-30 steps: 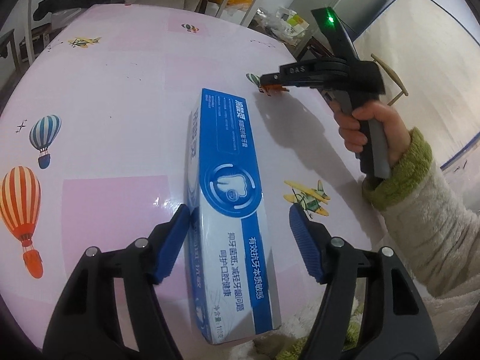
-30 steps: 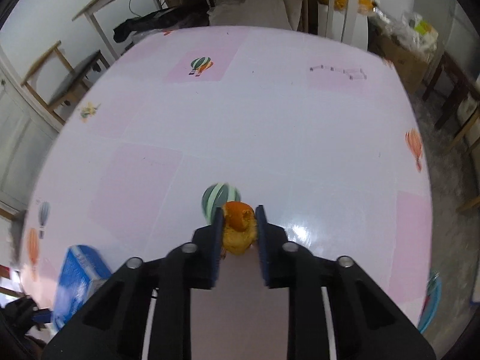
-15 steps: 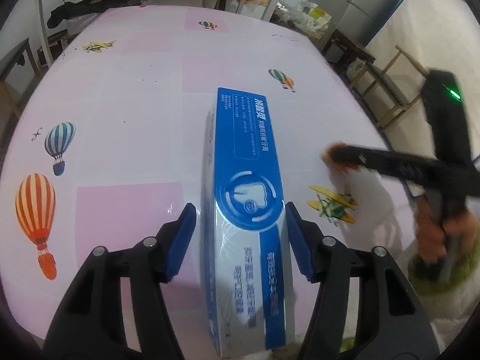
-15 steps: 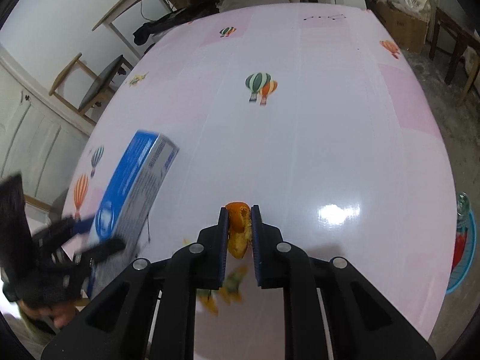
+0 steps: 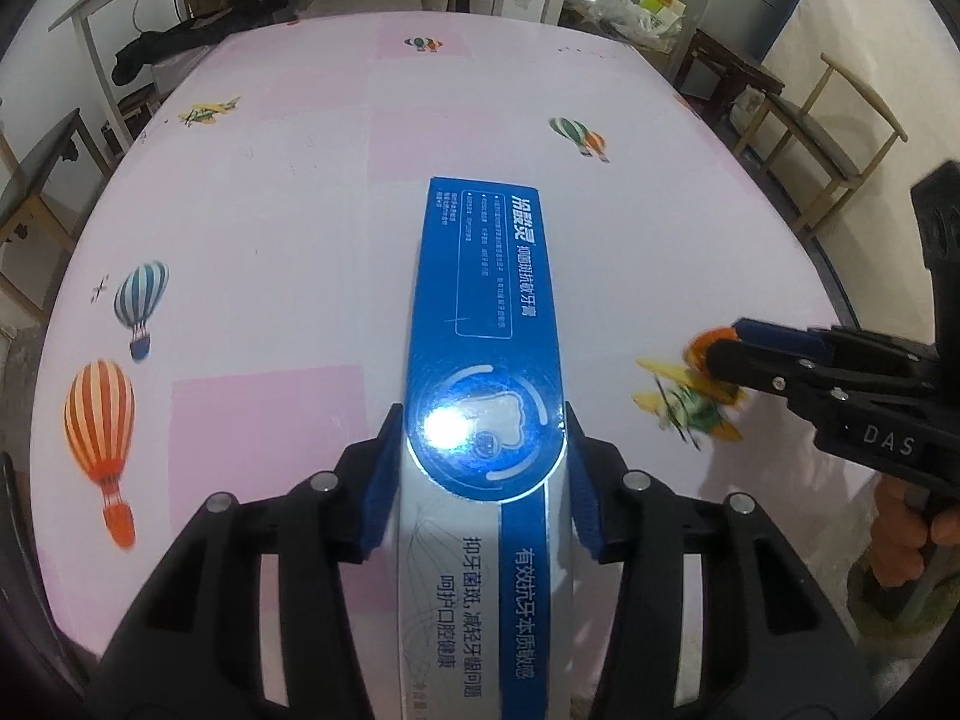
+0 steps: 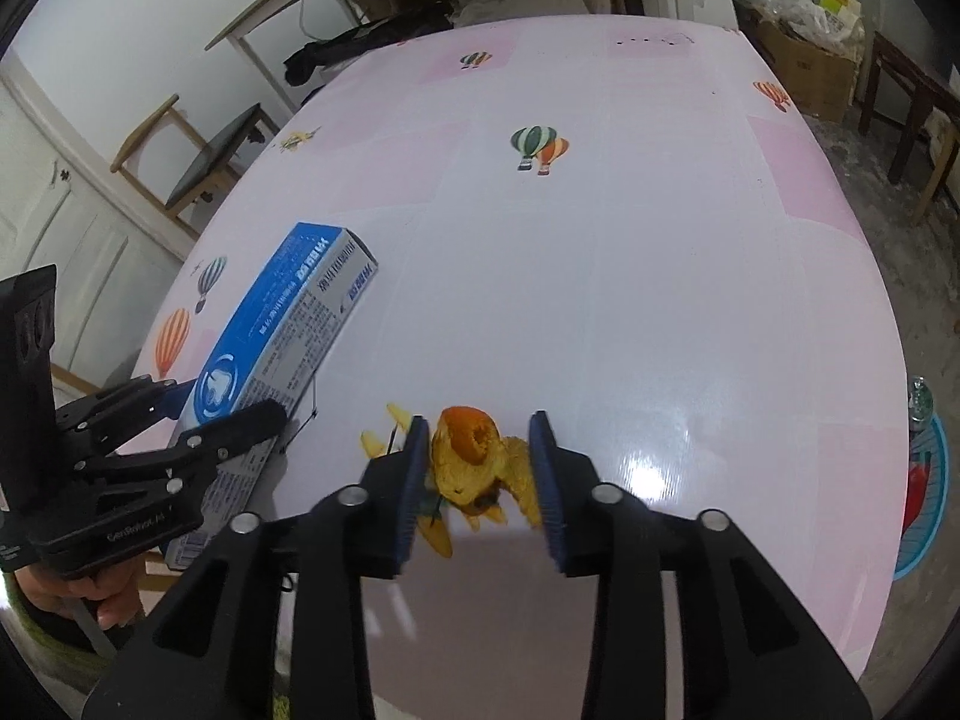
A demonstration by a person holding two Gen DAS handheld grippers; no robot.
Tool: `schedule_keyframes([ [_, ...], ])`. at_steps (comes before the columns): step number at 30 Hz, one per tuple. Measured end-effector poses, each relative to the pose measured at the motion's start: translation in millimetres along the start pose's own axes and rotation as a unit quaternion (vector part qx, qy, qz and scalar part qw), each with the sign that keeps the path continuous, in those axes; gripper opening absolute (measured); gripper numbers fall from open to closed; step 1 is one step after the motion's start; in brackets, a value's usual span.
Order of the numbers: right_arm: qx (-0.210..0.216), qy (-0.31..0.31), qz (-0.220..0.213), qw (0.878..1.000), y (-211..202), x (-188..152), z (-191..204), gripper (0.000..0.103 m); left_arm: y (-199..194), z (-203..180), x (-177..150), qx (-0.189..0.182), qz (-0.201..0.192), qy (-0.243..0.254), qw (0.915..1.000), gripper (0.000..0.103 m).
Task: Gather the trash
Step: 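Grasp the orange peel with the right tool while the left tool holds the box, then carry the toothpaste box and orange peel with both tools toward the wastebasket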
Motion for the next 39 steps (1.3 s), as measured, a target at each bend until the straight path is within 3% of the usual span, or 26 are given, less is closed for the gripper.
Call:
schedule_keyframes([
  [14,-0.025,-0.061,-0.029,0.997,-4.3,-8.3,7.8,0.042,-4.4,-20.4,-14.8,0.033,0.011,0.043,0.9985,0.047],
  [20,-0.043,-0.085,-0.045,0.994,-1.7,-8.8,10.0,0.036,-2.4,-22.5,-13.3,0.038,0.008,0.049,0.998,0.047],
  [30,-0.026,-0.055,-0.045,0.997,-1.3,-8.5,10.2,0.016,-2.9,-23.0,-12.4,0.039,0.005,0.046,0.9981,0.045],
  [39,0.005,0.019,-0.039,0.999,-3.8,-4.9,-2.5,0.013,-7.8,-22.5,-12.5,0.037,0.001,0.041,0.9985,0.044],
])
Point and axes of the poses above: each gripper's, at about its wrist camera, not at the fingertips, and y roughly the way its jaws point, z to its left, x to its top, the point moved 4 cm from there along y, roughly the way its jaws point, and after that the axes turned 15 degrees about -z, right-handed, at the moved point
